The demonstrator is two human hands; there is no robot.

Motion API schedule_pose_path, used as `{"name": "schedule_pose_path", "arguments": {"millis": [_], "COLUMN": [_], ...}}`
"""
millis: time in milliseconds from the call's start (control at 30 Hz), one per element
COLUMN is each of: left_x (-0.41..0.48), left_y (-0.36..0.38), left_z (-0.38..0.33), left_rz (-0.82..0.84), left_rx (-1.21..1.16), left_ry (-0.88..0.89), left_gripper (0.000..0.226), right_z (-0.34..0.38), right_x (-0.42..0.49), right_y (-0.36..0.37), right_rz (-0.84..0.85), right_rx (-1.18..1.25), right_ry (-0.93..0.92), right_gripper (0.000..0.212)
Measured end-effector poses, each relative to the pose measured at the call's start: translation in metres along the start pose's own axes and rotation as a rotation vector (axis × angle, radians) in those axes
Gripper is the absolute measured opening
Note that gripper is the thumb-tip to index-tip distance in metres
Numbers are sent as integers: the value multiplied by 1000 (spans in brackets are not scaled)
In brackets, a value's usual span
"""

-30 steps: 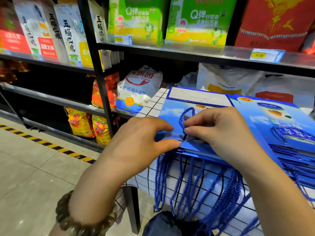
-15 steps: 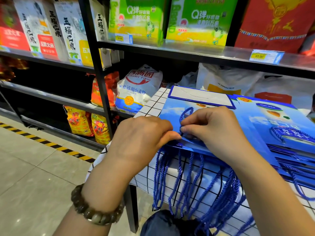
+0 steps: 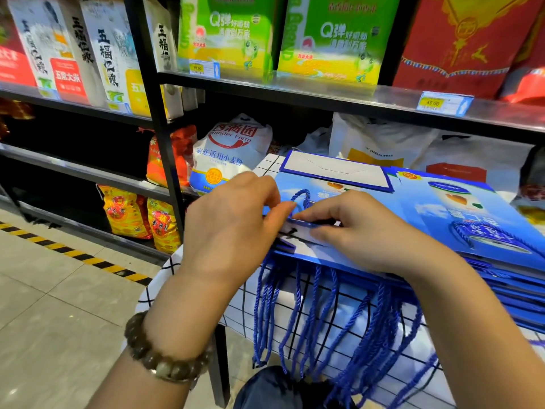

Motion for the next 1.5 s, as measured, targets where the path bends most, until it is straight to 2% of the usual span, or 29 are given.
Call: {"name": "schedule_pose_path", "arguments": {"millis": [167, 267, 333, 400, 433, 500, 600, 667, 767, 833, 967, 1100, 1167, 1233, 1300, 1333, 1433, 1500], "left_x": [-15, -16, -16, -18, -20, -22, -22, -22, -22, -21, -22, -21, -19, -18, -17, -17, -18, -25], "left_y": [17, 27, 27, 24, 26, 29, 22, 17, 17, 16, 30, 31, 30, 30, 31, 29, 21, 10], "left_z": [-4, -10, -17, -25, -24, -16, -11, -11, -5, -2, -2, 2, 9, 18, 25, 29, 43, 48], "left_rz": [111, 147, 122, 137, 161, 210, 200, 206, 223, 212, 288, 318, 306, 292, 250, 208, 67, -53], "left_rx": [275, 353, 379, 362, 358, 318, 219, 127, 23, -35, -9, -86, -197, -321, -395, -419, -466, -570], "left_ry": [-57, -45, 38, 127, 166, 181, 215, 197, 123, 64, 74, 21, -51, -136, -173, -194, -247, -270], "left_gripper": [32, 18, 10, 16, 11, 11, 16, 14, 14, 14, 14, 16, 17, 23, 26, 28, 32, 32], "right_z": [-1, 2, 2, -1, -3, -9, -14, -16, -23, -24, -18, -14, -2, 11, 18, 21, 36, 40], "right_x": [4, 5, 3, 1, 0, -4, -6, -8, -10, -8, -7, -18, -21, -23, -24, -23, -18, -17], "right_y": [2, 4, 4, 2, 0, -5, -5, -6, -9, -11, -14, -18, -18, -11, 0, 5, 6, -2], "right_rz": [16, 16, 12, -1, -17, -54, -52, -75, -163, -182, -184, -193, -161, -70, 34, 69, 42, -6], "right_rx": [-34, -36, -39, -45, -42, -12, 19, 82, 224, 128, -222, -419, -448, -400, -390, -426, -616, -646], "right_ry": [-42, -56, -58, -38, -14, 59, 95, 106, 161, 155, 170, 229, 160, 96, 88, 74, -54, -89], "right_gripper": [16, 15, 18, 16, 16, 21, 25, 17, 16, 10, 10, 13, 23, 43, 59, 60, 39, 34]}}
Point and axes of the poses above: each hand's wrist, its own x-axis towards the middle knuckle, its own y-axis out of the palm, z = x × y, the point moved 9 cm from there along x, towards the middle knuckle, and after that the axes turned 15 degrees about -y, right-handed, at the moved point
